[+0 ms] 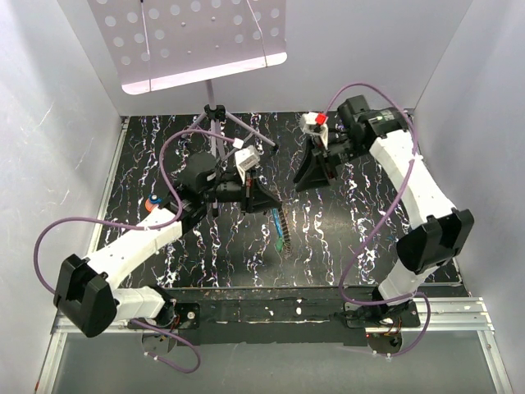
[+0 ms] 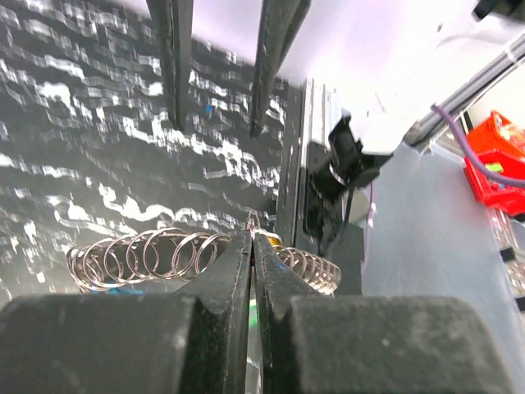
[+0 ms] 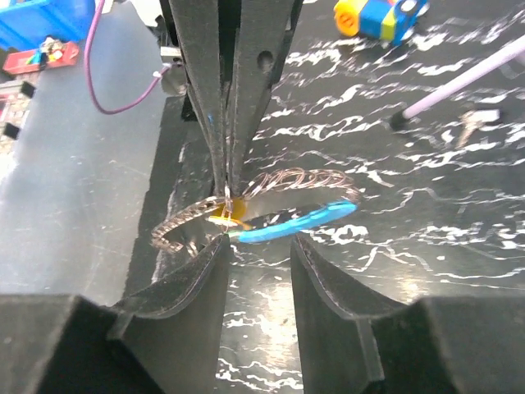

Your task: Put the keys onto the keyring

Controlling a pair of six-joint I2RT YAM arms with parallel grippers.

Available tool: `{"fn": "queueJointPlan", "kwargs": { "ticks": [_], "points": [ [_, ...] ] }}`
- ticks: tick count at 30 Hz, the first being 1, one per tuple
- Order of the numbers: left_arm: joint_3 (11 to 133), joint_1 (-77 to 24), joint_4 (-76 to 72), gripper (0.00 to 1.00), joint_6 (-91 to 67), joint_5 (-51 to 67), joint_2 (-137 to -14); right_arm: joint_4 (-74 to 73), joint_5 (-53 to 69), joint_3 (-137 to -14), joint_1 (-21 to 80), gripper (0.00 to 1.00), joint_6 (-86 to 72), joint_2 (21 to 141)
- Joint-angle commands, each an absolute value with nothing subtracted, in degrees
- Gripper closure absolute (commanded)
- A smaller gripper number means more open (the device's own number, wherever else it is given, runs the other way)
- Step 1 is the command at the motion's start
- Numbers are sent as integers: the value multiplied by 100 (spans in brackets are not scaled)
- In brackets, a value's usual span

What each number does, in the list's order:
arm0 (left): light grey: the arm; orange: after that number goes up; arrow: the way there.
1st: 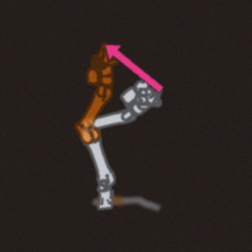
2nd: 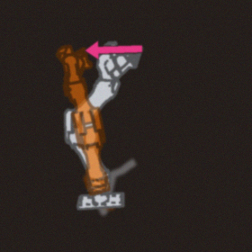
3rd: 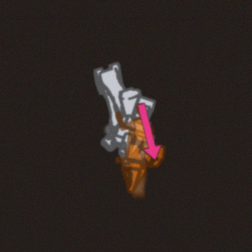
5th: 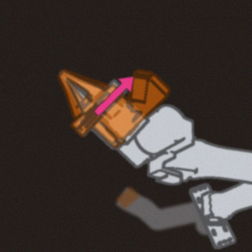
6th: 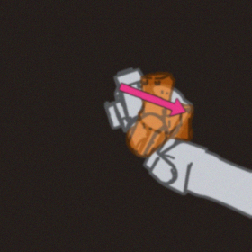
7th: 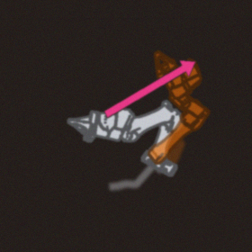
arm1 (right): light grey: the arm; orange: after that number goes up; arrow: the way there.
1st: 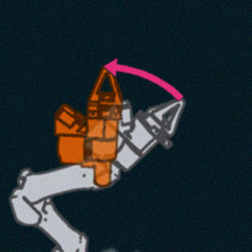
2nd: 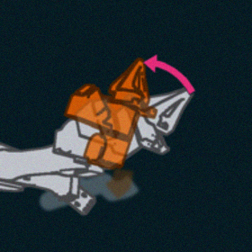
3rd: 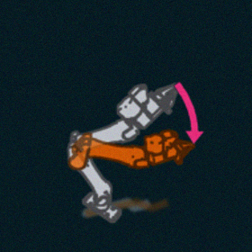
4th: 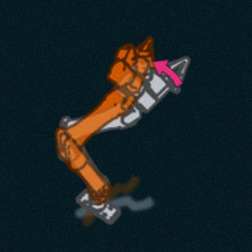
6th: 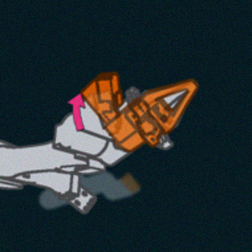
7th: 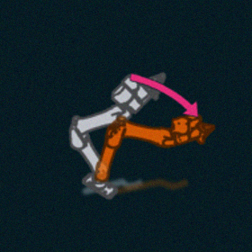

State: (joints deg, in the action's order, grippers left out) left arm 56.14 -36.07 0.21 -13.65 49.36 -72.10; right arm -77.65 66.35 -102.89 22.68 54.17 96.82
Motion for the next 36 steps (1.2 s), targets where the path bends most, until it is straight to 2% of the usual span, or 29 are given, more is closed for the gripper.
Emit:
{"fn": "queueJointPlan", "kwargs": {
  "ticks": [1, 7, 11, 17, 21, 36],
  "points": [
    [5116, -3560, -2984, 100, -2213, 4817, -6855, -9097, 7047, -10924, 1970, 56, 5396, 9229],
    [4553, -3560, -6288, 100, -3680, 4202, -7478, -8527, 8015, -10697, 1679, 57, 5240, 8851],
    [4596, -3560, -7522, 100, -4306, 3991, -7980, -7561, 8060, -10337, 1679, 57, 3906, 8570],
    [4553, -3560, -7585, 100, -4298, 3709, -8068, -5654, 7271, -9598, 1679, 58, 1945, 8016],
    [4500, -3568, -7734, 100, -4420, 3612, -8138, -5458, 7005, -9536, 1679, 58, 1644, 8042],
    [4500, -3612, -8252, 100, -4877, 3375, -8464, -4887, 7347, -9474, 1775, 59, 958, 8323]
  ]
}}
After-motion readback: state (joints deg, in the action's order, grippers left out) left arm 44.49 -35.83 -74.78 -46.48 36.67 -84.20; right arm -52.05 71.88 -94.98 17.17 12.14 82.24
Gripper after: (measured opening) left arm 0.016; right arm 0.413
